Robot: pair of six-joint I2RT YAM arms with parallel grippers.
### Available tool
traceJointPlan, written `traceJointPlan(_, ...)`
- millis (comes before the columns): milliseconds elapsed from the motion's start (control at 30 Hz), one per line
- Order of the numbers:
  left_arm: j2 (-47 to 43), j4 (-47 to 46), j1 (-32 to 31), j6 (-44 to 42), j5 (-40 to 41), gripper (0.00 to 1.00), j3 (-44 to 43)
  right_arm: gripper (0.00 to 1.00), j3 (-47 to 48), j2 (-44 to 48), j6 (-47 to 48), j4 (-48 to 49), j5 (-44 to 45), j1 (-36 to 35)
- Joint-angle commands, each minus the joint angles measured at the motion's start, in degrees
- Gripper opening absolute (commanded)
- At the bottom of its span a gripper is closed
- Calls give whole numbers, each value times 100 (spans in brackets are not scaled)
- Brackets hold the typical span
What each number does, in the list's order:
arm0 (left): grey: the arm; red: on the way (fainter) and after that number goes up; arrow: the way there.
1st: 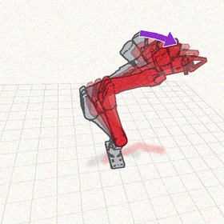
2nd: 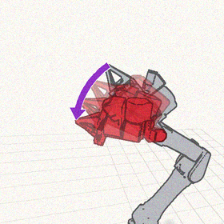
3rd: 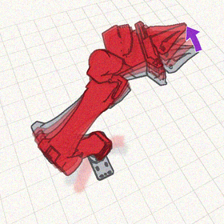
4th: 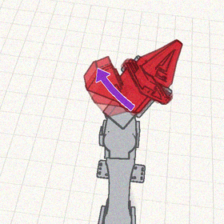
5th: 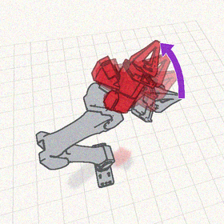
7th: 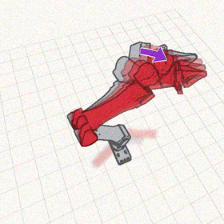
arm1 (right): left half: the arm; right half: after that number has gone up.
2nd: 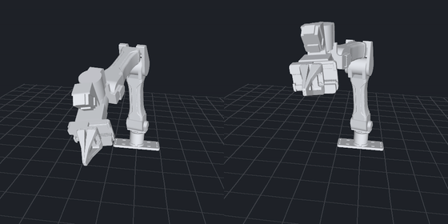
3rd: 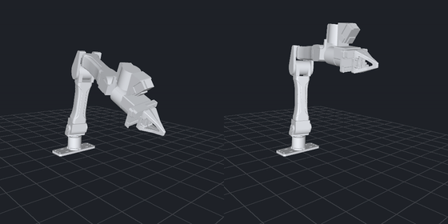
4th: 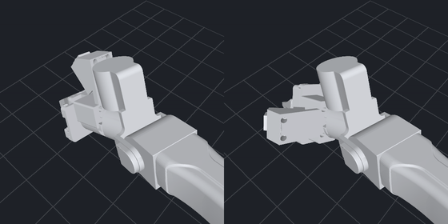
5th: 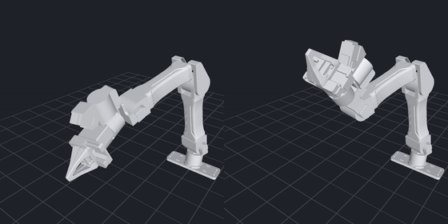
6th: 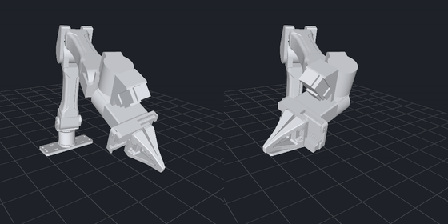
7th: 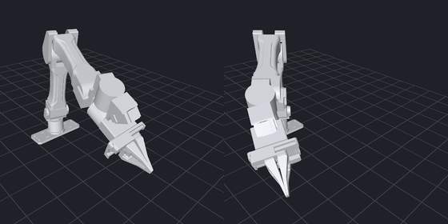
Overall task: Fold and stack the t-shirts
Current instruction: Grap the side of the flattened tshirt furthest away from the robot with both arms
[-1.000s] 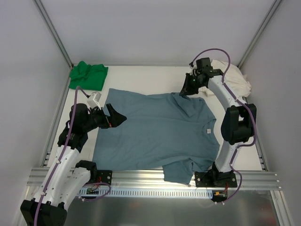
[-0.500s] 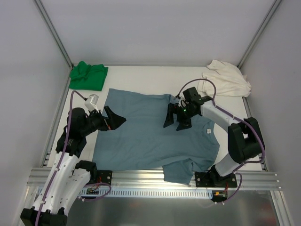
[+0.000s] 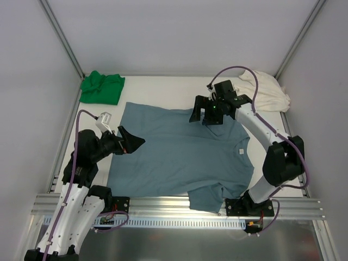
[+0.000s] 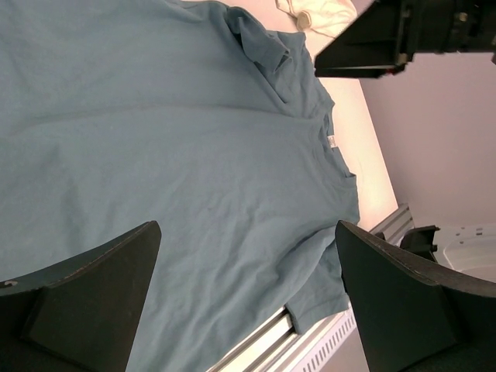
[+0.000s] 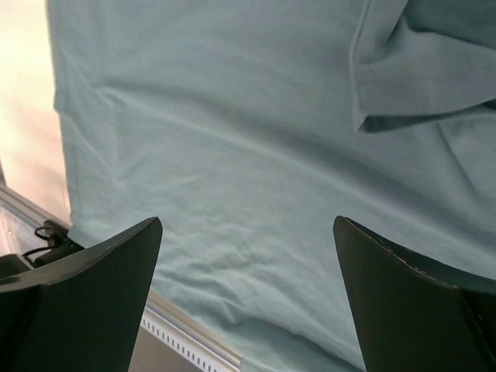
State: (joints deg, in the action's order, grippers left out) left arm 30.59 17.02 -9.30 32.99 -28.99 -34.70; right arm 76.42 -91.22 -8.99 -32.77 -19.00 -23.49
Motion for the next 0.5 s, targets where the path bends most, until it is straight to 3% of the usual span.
traceJointPlan(0, -149, 118, 7, 49, -150, 99, -19, 98, 617, -474, 135, -238, 318, 28)
traceJointPlan(167, -220, 372, 7, -47, -133, 99, -98, 84, 1331, -1292, 188, -554, 547, 107)
traceJointPlan(467, -211, 566, 7, -276, -80, 99, -204, 84, 1217, -1512, 152, -335, 758, 160)
